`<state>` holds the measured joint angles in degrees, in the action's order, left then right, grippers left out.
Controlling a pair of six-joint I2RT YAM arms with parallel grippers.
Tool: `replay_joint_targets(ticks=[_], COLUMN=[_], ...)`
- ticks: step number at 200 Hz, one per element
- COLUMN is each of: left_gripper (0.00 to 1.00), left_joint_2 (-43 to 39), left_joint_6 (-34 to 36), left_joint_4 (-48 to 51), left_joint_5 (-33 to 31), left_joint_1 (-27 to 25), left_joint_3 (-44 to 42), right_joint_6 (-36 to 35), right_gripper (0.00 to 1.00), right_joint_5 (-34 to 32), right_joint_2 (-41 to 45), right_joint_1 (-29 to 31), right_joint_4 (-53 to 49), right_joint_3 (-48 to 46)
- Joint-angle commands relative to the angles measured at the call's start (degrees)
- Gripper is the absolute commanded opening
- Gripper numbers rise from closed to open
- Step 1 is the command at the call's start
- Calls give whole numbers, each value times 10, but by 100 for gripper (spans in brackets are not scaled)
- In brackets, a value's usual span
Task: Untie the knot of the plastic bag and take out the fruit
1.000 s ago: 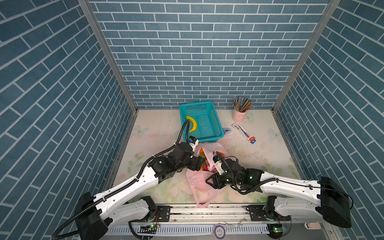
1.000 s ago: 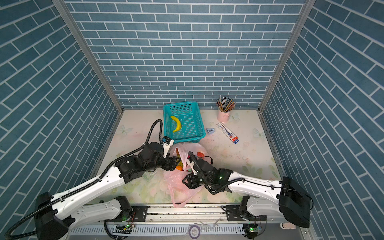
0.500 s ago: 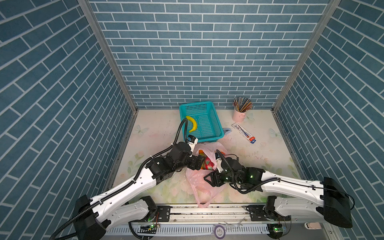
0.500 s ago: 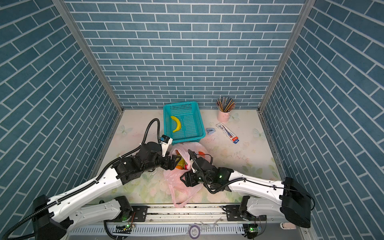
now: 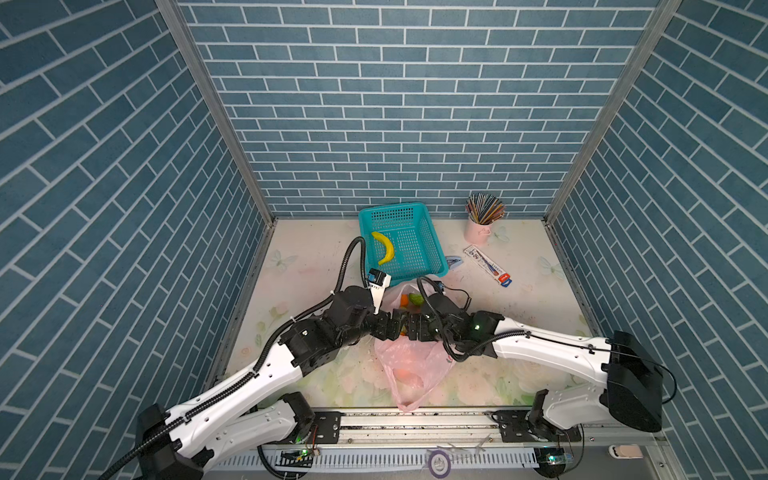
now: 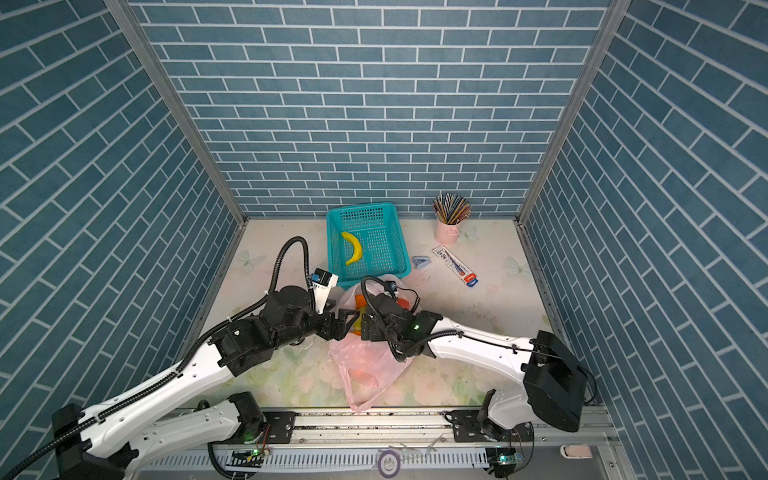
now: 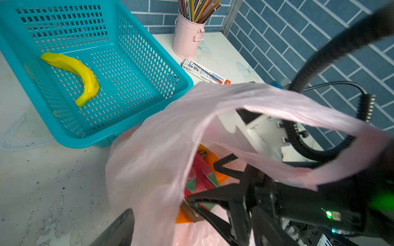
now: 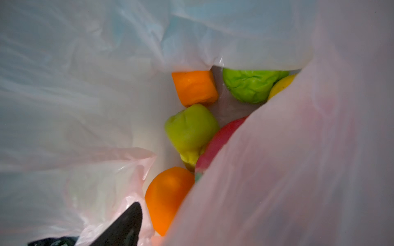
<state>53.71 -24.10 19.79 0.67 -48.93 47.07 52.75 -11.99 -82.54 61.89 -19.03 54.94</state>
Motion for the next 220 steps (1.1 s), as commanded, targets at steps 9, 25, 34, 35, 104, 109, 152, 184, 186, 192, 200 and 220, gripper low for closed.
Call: replay_joint_targets(ticks=[9, 25, 34, 35, 104, 109, 152, 184, 186, 192, 200, 220], left_gripper=[87, 87, 87, 87, 88, 88, 88, 88, 88, 88, 88, 88], left_joint_2=[-22, -26, -27, -27, -35, -35, -35, -35, -34, -34, -33, -30], left_joint_6=[12, 17, 21, 21, 36, 36, 38, 37, 37, 36, 33, 29], left_joint_4=[-13, -13, -12, -12, -20, -20, -14, -18, -19, -20, -21, -24], left_joint_5=[-20, -22, -22, -23, -27, -27, -32, -36, -37, -39, -41, -44], left_joint_1=[3, 4, 3, 3, 3, 3, 3, 3, 3, 4, 3, 4], left_joint_3=[-17, -18, -19, -18, -30, -30, -34, -35, -35, -36, -36, -35], right_joint_6=[39, 34, 36, 36, 3, 3, 9, 8, 7, 6, 5, -3], right_gripper=[89, 89, 89, 89, 90, 90, 85, 73, 72, 70, 66, 59], right_joint_5=[-34, -30, -26, -25, 38, 43, 71, 63, 62, 61, 61, 60], right_joint_2=[-38, -55, -63, -63, -106, -113, -151, -132, -131, -126, -120, -98], right_joint_1=[-9, -19, -25, -26, -35, -36, -38, -38, -38, -38, -37, -38], right_joint_4=[-75, -76, -81, -82, -66, -66, -58, -38, -37, -35, -33, -17], right_joint_3=[37, 44, 47, 47, 52, 53, 62, 46, 45, 42, 41, 30])
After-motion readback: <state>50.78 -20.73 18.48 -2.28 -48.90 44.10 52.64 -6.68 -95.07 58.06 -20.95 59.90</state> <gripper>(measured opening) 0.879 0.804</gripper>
